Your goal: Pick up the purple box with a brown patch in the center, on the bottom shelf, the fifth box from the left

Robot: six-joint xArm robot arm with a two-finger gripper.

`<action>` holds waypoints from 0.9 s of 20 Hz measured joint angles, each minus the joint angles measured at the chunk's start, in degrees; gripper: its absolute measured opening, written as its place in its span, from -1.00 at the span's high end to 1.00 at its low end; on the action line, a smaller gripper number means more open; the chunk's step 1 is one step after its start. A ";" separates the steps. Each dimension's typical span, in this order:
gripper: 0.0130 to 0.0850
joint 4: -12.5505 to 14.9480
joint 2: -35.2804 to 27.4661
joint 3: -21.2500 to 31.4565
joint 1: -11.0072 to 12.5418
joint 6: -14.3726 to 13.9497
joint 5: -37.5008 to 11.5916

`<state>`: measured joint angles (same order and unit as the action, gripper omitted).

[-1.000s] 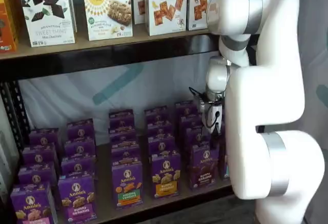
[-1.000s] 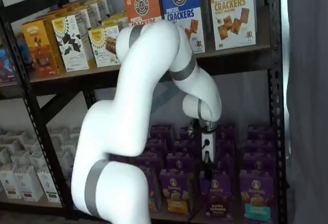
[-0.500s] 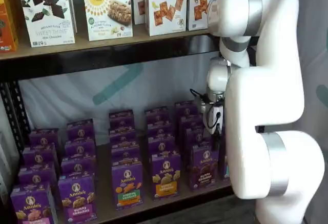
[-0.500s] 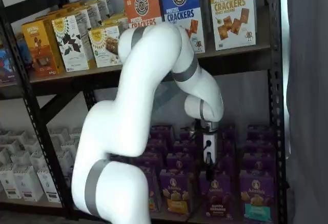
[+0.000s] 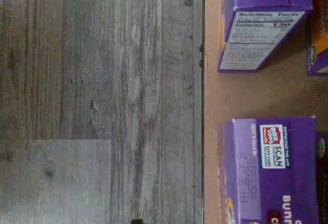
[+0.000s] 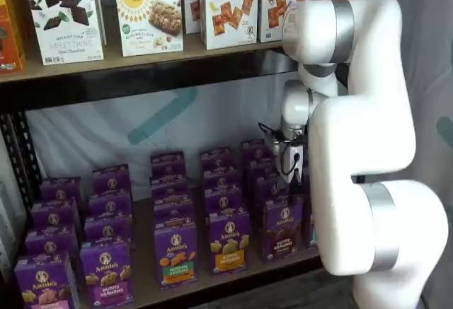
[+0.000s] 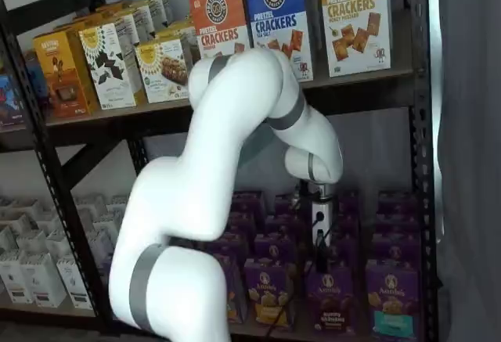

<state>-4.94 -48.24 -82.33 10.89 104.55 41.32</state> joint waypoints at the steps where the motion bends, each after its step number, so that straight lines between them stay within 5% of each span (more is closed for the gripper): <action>1: -1.00 0.15 -0.49 -0.62 0.00 -0.13 0.24; 18: -1.00 1.07 -7.73 -9.48 1.01 0.09 4.14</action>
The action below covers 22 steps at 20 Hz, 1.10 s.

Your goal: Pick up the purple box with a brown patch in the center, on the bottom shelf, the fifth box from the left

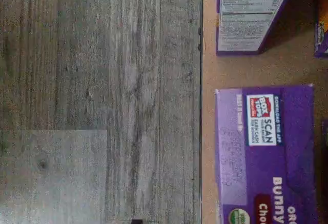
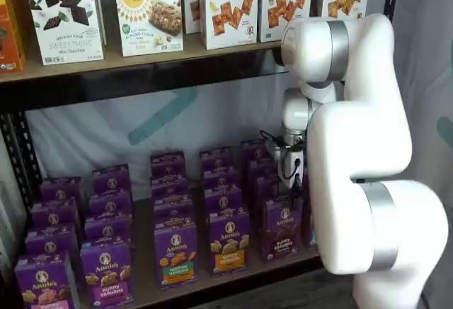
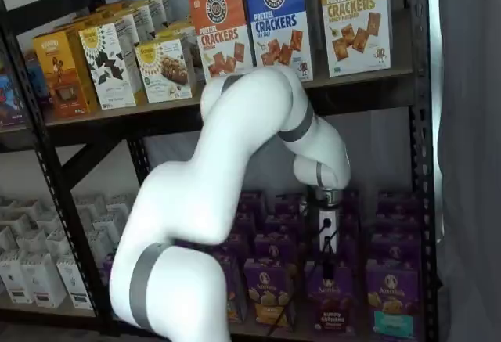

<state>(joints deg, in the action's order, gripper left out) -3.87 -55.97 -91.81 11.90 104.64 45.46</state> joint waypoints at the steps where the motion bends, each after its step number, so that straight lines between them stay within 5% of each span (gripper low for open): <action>1: -1.00 0.00 -0.44 -0.55 0.03 0.04 0.12; 17: -1.00 -1.82 -5.59 -6.24 0.13 1.61 2.21; 22: -1.00 -0.46 -6.63 -6.24 -0.14 0.29 0.25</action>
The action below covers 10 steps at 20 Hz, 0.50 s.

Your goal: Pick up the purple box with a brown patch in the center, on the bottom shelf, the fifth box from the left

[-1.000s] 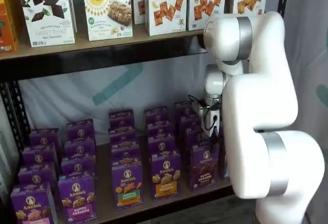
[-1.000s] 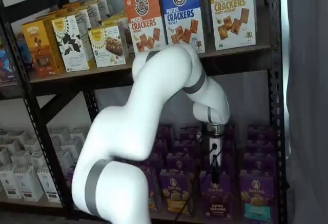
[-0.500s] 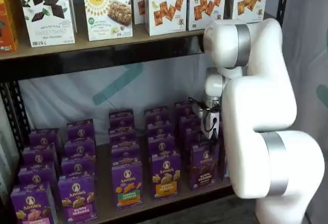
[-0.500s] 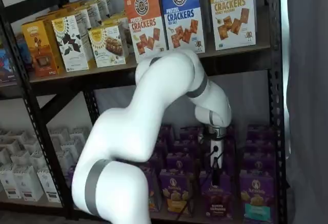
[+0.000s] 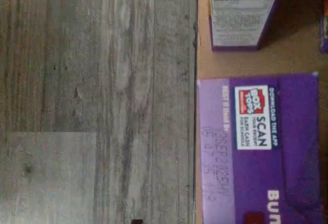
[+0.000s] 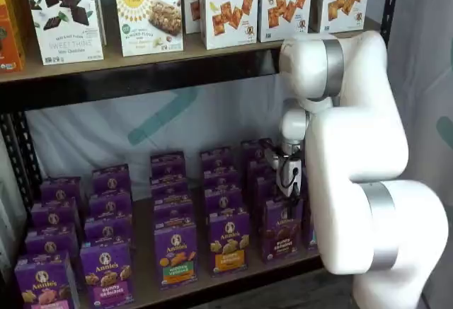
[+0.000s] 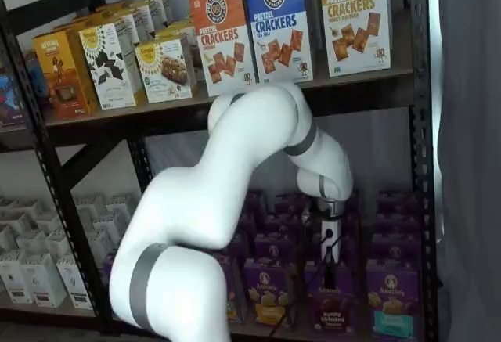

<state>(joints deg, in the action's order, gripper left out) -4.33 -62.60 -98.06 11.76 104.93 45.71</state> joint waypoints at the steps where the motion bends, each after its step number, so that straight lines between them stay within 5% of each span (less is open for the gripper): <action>1: -1.00 -0.19 -0.25 -0.18 0.00 0.17 -0.01; 5: -0.89 -0.79 -1.09 -1.20 0.05 0.70 0.94; 10: -0.44 -1.62 -1.23 -1.07 0.09 1.44 0.83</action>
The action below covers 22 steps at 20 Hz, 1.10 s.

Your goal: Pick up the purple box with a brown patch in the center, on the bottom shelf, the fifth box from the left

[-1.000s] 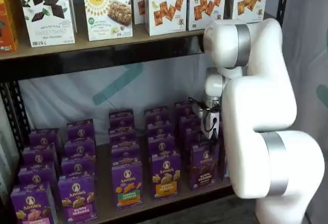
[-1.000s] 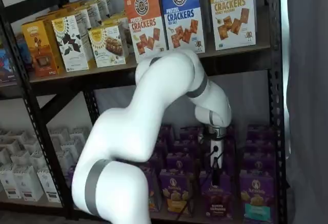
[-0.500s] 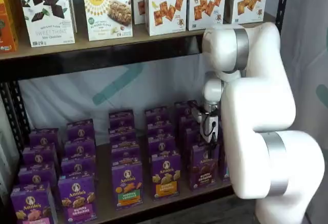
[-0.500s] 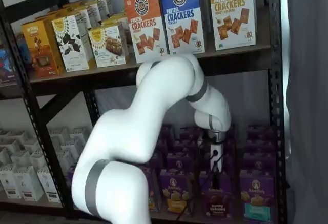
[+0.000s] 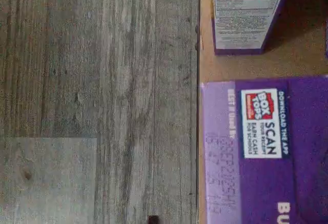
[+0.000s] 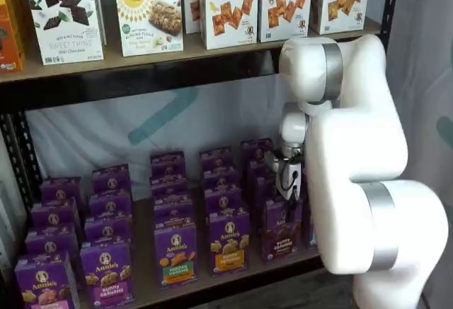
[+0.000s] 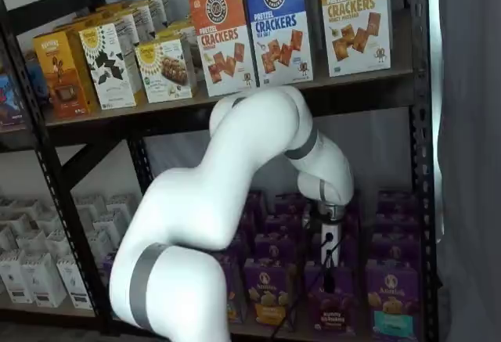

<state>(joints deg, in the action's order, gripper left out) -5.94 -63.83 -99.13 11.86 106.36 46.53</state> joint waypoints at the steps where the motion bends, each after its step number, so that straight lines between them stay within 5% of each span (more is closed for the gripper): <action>1: -0.44 -0.07 0.01 0.00 0.00 0.06 0.08; 13: 0.33 -0.47 0.64 1.09 -0.22 0.20 -0.21; 22: 0.33 0.02 1.55 2.62 -0.42 -0.38 -1.38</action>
<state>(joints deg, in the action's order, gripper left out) -5.92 -62.27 -96.51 11.43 105.98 45.15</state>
